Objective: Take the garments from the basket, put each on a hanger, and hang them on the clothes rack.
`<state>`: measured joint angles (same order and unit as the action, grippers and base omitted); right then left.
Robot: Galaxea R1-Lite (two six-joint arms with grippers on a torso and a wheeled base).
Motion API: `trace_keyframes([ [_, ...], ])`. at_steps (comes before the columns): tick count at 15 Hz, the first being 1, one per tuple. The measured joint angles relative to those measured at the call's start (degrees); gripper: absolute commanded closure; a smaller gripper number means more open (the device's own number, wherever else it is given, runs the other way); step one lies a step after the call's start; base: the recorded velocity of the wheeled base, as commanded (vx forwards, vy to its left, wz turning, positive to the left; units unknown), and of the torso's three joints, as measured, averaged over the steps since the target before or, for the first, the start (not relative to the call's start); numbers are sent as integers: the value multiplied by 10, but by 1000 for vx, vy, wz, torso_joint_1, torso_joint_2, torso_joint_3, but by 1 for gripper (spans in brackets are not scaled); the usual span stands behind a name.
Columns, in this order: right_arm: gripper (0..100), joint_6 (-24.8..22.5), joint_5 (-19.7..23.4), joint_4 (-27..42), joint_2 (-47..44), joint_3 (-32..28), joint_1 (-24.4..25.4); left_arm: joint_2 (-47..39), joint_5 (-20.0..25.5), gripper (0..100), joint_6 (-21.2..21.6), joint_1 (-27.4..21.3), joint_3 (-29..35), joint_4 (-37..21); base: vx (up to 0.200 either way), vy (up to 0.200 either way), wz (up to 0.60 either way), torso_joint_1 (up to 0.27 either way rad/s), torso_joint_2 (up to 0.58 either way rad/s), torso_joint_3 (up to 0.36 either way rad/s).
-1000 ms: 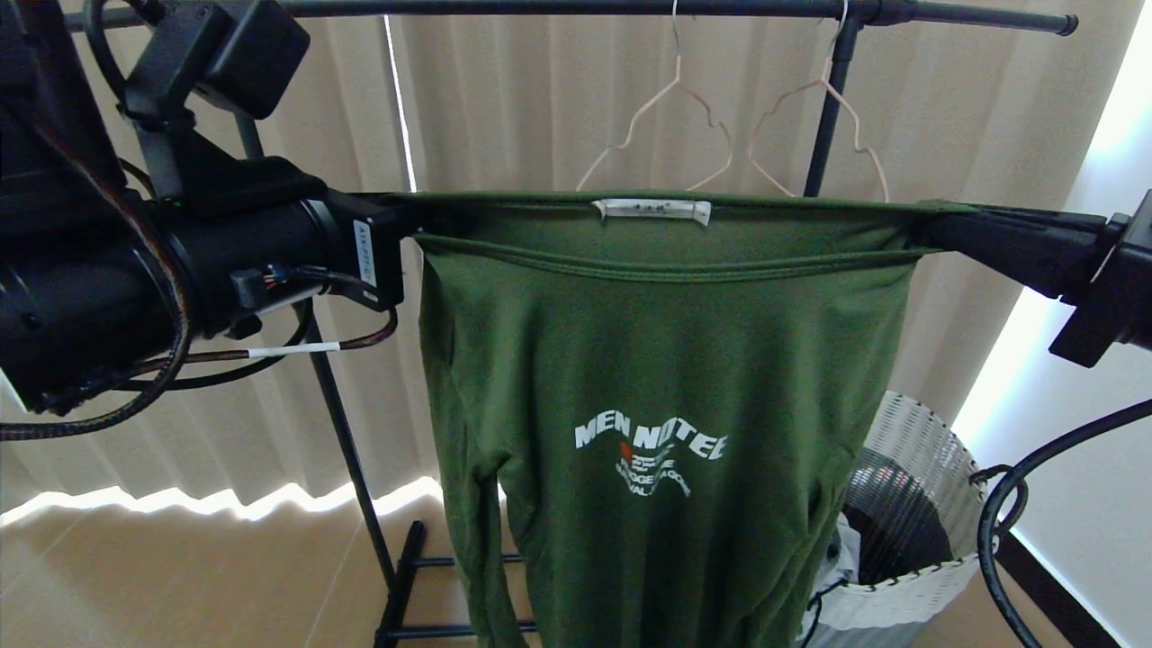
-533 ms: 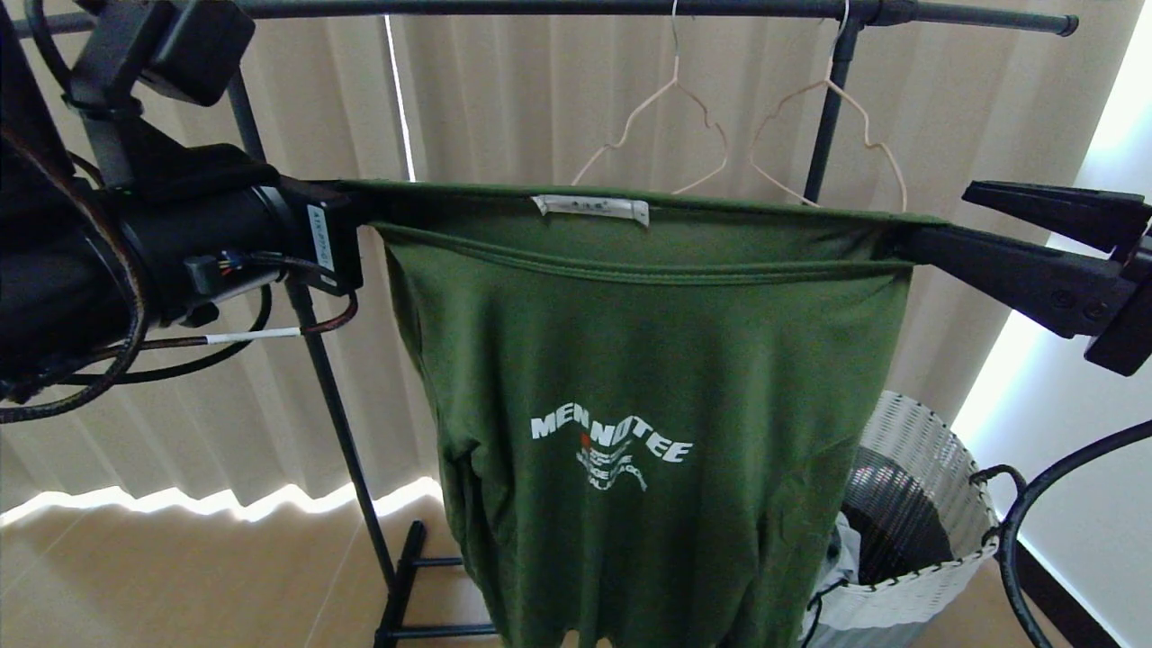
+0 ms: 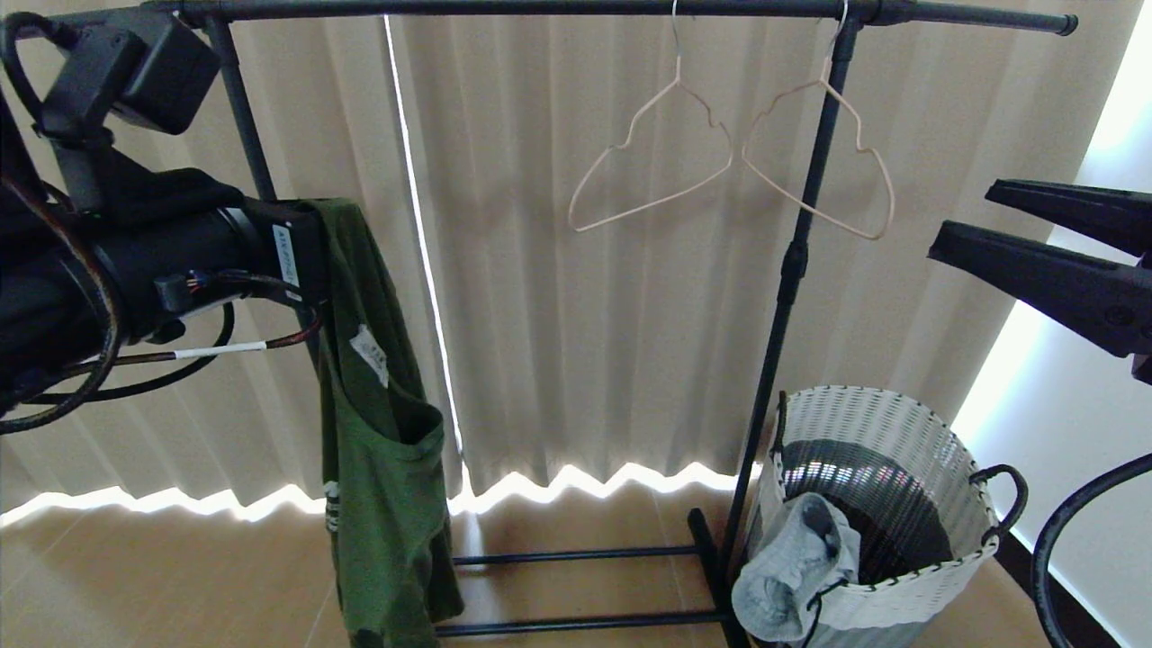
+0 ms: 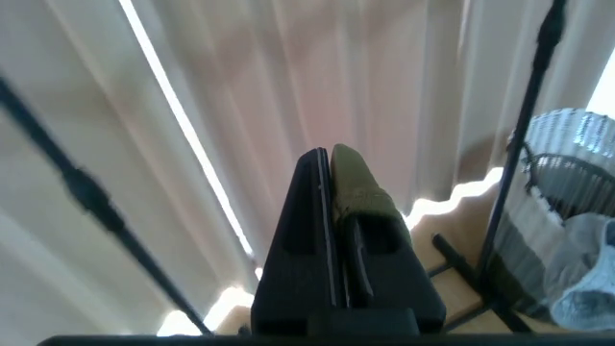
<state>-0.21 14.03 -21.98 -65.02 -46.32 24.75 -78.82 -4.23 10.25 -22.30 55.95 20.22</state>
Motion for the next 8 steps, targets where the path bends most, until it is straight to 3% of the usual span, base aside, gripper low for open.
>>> trace_keyframes([
  [4, 0, -70, -20, 5, 3, 38, -64, 55, 4, 100, -2, 37, -75, -1, 0, 0, 0, 0, 0, 0],
  [8, 0, -82, -124, 18, 4, 53, -87, 109, 6, 100, -2, 74, -150, -1, 0, 0, 0, 0, 0, 0],
])
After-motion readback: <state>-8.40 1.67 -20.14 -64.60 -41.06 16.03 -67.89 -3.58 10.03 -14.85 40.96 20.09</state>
